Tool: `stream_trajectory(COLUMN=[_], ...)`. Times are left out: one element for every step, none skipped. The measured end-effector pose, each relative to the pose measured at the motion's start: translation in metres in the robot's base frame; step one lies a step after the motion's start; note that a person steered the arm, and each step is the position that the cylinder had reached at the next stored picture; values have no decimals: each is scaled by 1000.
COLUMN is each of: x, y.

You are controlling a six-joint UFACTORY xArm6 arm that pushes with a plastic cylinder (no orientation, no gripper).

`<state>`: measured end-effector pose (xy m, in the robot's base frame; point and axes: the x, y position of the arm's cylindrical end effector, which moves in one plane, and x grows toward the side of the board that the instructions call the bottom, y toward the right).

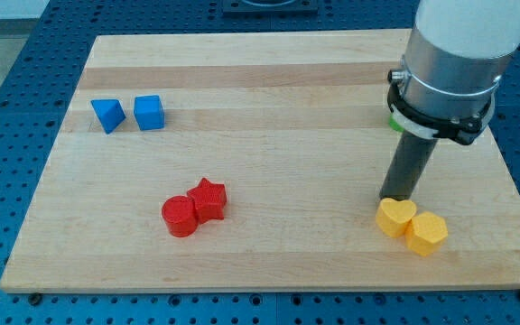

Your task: Move the blue cube towards the top left of the board

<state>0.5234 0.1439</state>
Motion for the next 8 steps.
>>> stream_trajectory(x=[-27,-79,-101,-97,-105,-105,-105,-101], y=[-11,-27,-122,-219,-281,-281,-281,-282])
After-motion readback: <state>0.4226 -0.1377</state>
